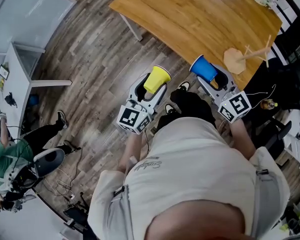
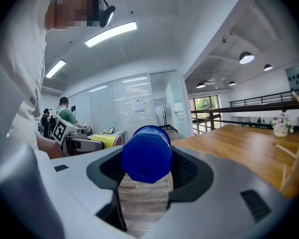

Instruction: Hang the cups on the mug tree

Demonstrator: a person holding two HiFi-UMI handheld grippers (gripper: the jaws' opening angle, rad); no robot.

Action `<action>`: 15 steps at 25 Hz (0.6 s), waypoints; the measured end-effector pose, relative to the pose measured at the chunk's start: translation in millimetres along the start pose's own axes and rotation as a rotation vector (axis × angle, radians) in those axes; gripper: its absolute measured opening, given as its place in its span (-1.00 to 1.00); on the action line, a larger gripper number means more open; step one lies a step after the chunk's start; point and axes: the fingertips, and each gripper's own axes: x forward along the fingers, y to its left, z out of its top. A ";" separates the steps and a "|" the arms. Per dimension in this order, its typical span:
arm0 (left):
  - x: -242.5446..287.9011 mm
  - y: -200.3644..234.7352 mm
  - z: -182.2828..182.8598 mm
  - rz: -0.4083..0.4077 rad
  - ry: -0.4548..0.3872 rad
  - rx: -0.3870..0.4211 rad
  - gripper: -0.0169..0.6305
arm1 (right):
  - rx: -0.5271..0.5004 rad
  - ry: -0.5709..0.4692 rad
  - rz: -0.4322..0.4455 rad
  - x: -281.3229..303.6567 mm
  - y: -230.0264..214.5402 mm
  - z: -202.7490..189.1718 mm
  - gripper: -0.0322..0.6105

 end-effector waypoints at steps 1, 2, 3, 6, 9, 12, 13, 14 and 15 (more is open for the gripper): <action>4.9 2.8 -0.5 -0.004 0.011 0.002 -0.09 | 0.010 0.001 -0.004 3.7 -6.3 -2.4 -0.16; 10.0 6.4 -0.1 -0.006 0.021 0.006 -0.10 | 0.016 0.000 -0.007 8.6 -12.5 -3.8 -0.16; 15.4 10.5 1.3 -0.007 0.032 0.011 -0.09 | 0.022 -0.004 -0.008 14.3 -18.4 -4.5 -0.16; 34.7 20.3 10.1 -0.019 0.060 0.031 -0.09 | 0.029 -0.036 -0.014 32.5 -38.0 1.2 -0.16; 64.9 32.0 21.4 -0.057 0.094 0.058 -0.09 | 0.010 -0.084 -0.047 51.5 -63.7 19.6 -0.16; 102.9 35.6 39.2 -0.117 0.124 0.095 -0.09 | -0.003 -0.124 -0.095 59.5 -91.8 36.6 -0.16; 116.0 33.8 46.4 -0.138 0.123 0.111 -0.09 | -0.013 -0.131 -0.113 59.0 -102.3 41.0 -0.16; 128.5 31.8 53.1 -0.159 0.122 0.127 -0.09 | -0.022 -0.135 -0.134 57.5 -112.4 44.7 -0.16; 140.8 30.2 59.2 -0.179 0.120 0.141 -0.09 | -0.025 -0.140 -0.155 55.6 -121.7 47.7 -0.16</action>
